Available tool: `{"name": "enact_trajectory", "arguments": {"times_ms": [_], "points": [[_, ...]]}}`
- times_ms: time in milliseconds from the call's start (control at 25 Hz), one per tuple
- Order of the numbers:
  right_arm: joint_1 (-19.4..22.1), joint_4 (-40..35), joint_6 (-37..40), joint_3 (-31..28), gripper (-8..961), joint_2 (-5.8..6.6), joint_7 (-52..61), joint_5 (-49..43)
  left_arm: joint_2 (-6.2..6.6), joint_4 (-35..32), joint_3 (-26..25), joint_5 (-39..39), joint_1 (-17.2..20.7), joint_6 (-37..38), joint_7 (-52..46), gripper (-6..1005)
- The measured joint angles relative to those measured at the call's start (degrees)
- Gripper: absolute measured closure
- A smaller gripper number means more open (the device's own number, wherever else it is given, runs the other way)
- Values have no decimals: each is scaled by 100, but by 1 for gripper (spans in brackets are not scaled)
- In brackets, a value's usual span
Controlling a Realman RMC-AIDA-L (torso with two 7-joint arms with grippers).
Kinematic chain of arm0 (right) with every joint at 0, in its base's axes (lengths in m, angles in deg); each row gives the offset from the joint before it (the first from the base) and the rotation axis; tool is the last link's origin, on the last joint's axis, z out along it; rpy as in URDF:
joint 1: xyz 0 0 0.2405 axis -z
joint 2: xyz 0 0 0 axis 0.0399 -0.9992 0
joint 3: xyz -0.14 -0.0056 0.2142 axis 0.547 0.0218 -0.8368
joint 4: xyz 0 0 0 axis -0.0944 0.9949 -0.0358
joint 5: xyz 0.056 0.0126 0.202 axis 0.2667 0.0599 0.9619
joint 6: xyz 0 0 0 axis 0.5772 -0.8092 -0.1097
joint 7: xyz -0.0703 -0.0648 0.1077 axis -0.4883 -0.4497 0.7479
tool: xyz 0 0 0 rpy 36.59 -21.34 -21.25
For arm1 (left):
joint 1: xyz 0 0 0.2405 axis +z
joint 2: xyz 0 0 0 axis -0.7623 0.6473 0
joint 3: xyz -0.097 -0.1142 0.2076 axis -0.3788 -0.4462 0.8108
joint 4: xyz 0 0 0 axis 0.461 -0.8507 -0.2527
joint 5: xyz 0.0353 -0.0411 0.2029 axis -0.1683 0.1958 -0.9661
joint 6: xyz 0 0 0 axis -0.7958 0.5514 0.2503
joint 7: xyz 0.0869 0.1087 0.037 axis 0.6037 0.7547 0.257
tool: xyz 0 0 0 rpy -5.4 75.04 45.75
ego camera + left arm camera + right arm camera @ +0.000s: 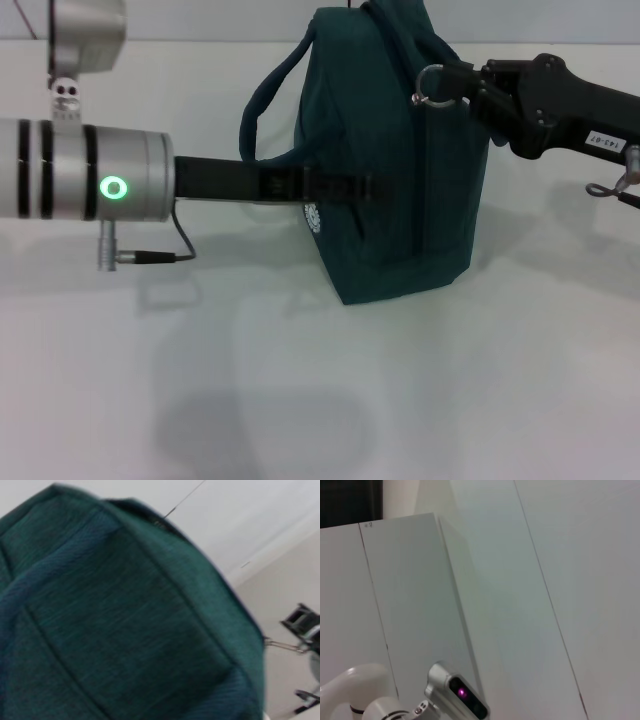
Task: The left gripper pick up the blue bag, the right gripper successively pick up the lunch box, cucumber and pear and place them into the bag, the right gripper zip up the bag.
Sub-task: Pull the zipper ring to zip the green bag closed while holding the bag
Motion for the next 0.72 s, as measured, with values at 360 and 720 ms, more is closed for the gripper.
{"name": "enact_trajectory", "arguments": {"times_ms": [360,720], "points": [[1,27,53,0,935,1,0,-5,-13,53,161,56,25,-299,60,241],[37,15,54,1,935,9,4,-3,-16,313,376,656,200,-740,881,303]]}}
